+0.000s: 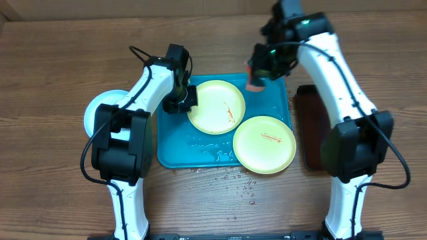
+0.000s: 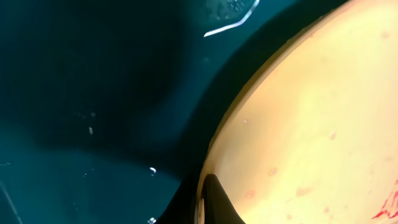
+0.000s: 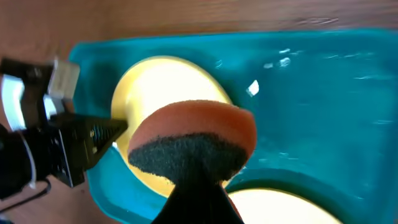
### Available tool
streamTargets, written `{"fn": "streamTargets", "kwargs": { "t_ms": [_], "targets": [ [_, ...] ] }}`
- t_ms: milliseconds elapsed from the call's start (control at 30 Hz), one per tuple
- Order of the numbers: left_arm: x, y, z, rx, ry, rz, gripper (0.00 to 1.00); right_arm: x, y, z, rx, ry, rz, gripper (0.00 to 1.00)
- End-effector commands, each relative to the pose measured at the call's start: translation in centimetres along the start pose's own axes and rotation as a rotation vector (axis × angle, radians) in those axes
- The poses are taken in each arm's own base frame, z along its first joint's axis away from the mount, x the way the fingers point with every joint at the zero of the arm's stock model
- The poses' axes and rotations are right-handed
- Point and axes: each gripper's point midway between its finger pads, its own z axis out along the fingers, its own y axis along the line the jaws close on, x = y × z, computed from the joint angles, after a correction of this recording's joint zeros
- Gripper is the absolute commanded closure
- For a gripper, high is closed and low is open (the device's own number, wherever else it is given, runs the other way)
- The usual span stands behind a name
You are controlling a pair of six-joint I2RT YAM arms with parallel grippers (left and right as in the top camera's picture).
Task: Clean dirty plates on tray and stack at the side
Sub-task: 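Lower the held sponge onto the yellow plate with the right gripper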
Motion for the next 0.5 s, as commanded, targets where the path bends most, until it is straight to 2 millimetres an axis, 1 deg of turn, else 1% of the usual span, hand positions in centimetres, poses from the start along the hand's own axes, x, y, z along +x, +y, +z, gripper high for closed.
{"fn": "streamTargets", "kwargs": {
  "t_ms": [0, 133, 200, 333, 467],
  "targets": [
    [-0.2, 4.0, 1.0, -0.120, -0.003, -0.067, 0.96, 1.1, 1.6, 1.0, 0.015, -0.003, -0.008, 0.96],
    [-0.2, 4.4, 0.9, -0.103, 0.007, -0.087, 0.96, 1.6, 1.3, 4.1, 0.112, -0.009, 0.002, 0.96],
    [-0.1, 4.4, 0.9, -0.088, 0.016, -0.084, 0.96, 1.8, 1.4, 5.5, 0.124, -0.013, 0.002, 0.96],
    [-0.1, 4.0, 1.0, -0.064, 0.022, -0.051, 0.96, 1.9, 1.6, 7.8, 0.129, -0.009, -0.012, 0.96],
    [-0.1, 3.5, 1.0, -0.035, 0.025, -0.024, 0.96, 2.1, 0.6, 10.5, 0.148, 0.021, -0.009, 0.96]
  ]
}}
